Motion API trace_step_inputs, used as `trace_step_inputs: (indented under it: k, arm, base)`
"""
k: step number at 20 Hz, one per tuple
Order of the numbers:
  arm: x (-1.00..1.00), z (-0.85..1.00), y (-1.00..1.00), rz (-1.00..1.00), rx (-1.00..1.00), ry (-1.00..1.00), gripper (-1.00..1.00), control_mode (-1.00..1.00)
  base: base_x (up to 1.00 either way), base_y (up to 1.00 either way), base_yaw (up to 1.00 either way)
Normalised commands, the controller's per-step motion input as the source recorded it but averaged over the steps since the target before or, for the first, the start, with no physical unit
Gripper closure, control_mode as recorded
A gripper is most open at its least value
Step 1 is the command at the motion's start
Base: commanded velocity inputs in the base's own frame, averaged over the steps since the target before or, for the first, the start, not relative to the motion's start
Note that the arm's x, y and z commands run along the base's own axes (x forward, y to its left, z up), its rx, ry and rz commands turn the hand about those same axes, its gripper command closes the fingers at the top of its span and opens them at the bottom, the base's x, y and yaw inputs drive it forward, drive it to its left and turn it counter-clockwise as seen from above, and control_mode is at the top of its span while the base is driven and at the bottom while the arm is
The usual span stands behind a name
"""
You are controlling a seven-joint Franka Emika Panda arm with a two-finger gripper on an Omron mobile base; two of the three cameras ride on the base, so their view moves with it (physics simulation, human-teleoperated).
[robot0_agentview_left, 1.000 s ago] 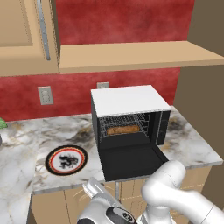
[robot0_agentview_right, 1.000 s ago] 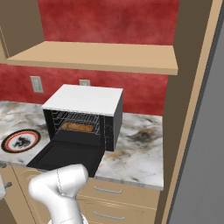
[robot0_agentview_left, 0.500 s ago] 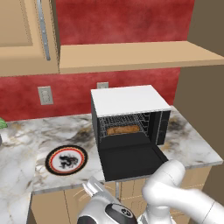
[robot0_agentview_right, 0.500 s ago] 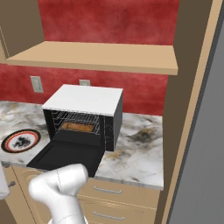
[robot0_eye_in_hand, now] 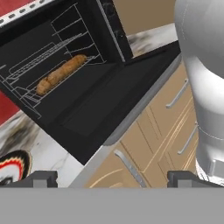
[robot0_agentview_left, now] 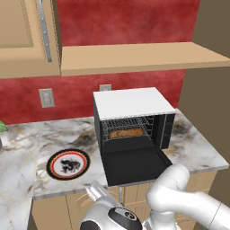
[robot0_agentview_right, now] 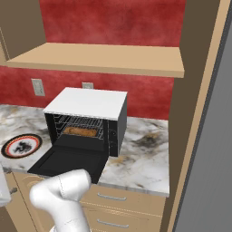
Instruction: Pull the toaster oven rack outwards. Pick up the baguette from the plate and place it on the toaster oven rack. Close the toaster oven door fully and set the temperature to the lowest setting.
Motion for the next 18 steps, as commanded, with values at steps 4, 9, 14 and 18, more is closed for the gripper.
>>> trace_step_inputs:
  k: [4,9,14,18]
  arm:
    - [0.06,0.00,-0.10,0.00,0.00,0.00,-1.00,-1.00]
    - [0.14,-0.03,-0.08,0.00,0.00,0.00,-1.00,-1.00]
    - [0.26,-0.12,0.00,0.00,0.00,0.01,-1.00,-1.00]
    - [0.33,-0.14,0.00,0.00,-0.01,0.03,-1.00,-1.00]
  base:
    - [0.00,0.00,0.00]
    - [0.00,0.00,0.00]
    - [0.00,0.00,0.00]
    - [0.00,0.00,0.00]
